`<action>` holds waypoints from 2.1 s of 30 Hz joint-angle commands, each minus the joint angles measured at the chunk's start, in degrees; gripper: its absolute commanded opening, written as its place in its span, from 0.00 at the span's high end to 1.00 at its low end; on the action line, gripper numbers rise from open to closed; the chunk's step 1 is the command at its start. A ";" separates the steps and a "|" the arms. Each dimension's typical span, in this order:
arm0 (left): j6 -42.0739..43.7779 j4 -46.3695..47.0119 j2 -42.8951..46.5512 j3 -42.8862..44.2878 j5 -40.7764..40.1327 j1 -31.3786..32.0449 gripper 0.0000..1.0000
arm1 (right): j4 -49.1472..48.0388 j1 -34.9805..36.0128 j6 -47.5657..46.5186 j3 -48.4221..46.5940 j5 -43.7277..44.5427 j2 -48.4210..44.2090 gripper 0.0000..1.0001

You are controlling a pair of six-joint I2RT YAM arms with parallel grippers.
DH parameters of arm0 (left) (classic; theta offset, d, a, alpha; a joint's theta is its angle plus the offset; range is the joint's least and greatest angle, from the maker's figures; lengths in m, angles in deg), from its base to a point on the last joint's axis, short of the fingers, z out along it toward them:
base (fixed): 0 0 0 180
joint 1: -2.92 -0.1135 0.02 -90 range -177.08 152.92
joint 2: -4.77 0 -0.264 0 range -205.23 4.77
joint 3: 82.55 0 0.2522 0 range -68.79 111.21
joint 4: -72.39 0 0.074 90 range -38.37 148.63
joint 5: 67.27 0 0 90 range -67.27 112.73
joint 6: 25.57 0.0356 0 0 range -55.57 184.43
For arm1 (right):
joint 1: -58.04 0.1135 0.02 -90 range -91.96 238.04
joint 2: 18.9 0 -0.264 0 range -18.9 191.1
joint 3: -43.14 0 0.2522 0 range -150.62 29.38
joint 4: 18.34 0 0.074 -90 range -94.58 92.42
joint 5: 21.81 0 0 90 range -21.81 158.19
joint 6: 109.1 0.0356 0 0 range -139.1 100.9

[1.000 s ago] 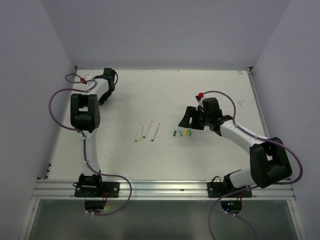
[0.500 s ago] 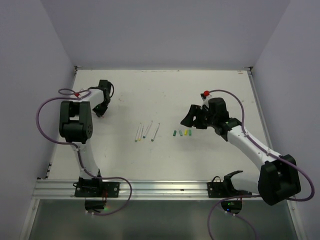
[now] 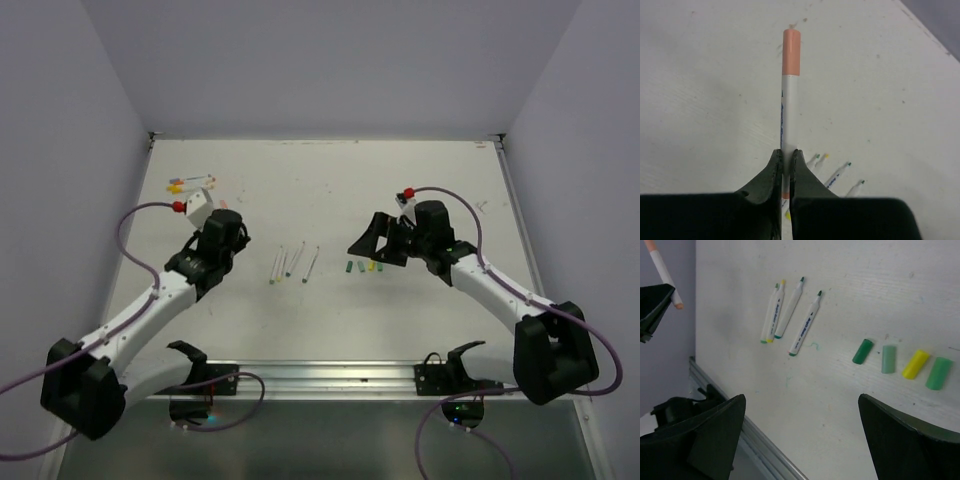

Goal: Open the pen caps

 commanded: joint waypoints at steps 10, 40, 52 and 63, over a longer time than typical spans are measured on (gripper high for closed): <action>11.79 35.51 19.28 -27.27 44.86 0.41 1.00 | -13.96 5.14 7.40 -1.10 -8.09 -5.44 0.05; -0.71 58.92 19.11 -37.94 56.85 12.45 1.00 | -14.21 19.30 6.51 -9.37 6.94 10.12 0.42; -0.09 58.04 17.53 -36.71 56.23 12.46 1.00 | -17.29 21.50 8.09 -9.64 7.20 12.76 0.63; 3.15 55.58 16.12 -34.34 57.11 12.54 0.90 | -18.25 22.03 9.23 -9.11 6.68 12.67 1.00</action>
